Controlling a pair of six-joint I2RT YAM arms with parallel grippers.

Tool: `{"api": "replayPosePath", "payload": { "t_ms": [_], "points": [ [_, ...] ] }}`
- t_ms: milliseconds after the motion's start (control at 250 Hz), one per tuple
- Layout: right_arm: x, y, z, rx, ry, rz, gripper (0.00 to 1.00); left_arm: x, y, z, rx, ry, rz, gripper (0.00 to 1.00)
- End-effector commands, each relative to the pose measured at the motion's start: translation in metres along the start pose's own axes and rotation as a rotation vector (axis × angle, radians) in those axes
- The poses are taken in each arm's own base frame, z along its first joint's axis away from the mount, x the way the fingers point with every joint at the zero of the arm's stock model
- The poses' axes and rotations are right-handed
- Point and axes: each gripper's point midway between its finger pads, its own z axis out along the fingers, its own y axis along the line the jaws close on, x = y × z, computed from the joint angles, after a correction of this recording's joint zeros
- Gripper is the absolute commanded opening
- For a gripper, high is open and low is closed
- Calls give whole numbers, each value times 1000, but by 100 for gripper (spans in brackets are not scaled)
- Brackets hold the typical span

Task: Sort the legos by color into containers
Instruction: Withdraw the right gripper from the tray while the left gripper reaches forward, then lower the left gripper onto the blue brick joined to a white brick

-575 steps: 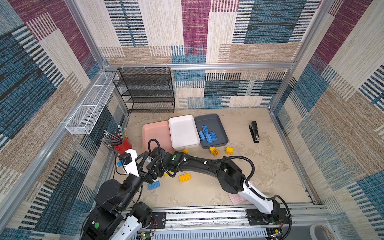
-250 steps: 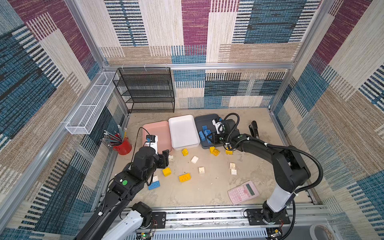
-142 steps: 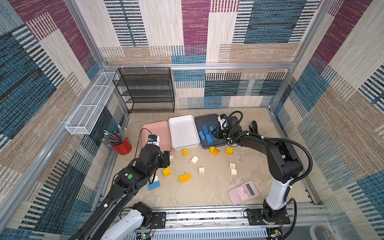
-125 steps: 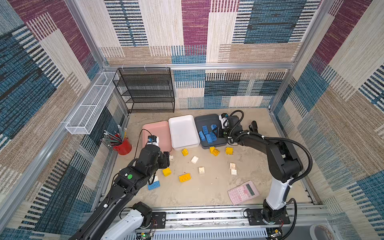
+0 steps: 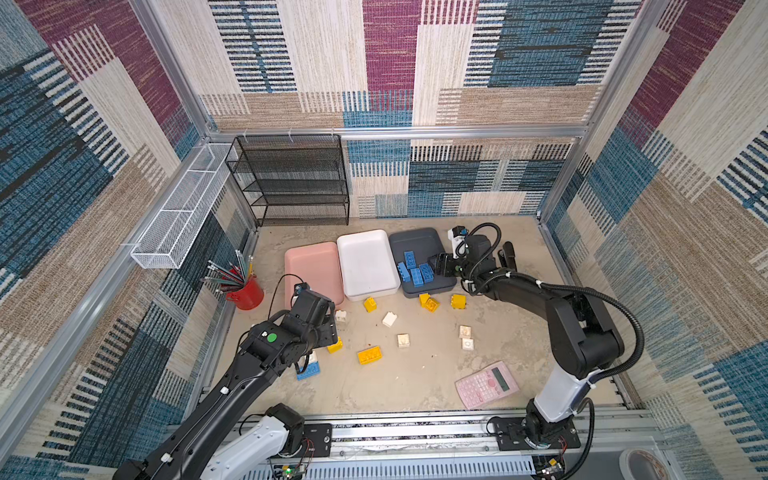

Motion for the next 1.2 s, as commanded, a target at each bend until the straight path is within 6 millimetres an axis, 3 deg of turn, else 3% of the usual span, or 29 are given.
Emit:
{"api": "replayPosePath", "payload": {
  "t_ms": [0,164,504,828,1196],
  "points": [
    [-12,27,-22,-134,-114,26,84,12,24,2,-124,38,-116,78],
    [4,38,-47,-199,-196,79,90,31,36,10,-187,89,-232,81],
    [7,44,-55,-215,-249,89,96,82,51,49,-214,162,-277,82],
    [15,44,-47,-241,-228,96,99,93,58,69,-281,197,-262,92],
    [17,43,-47,-242,-233,101,99,111,53,101,-272,261,-212,87]
  ]
}}
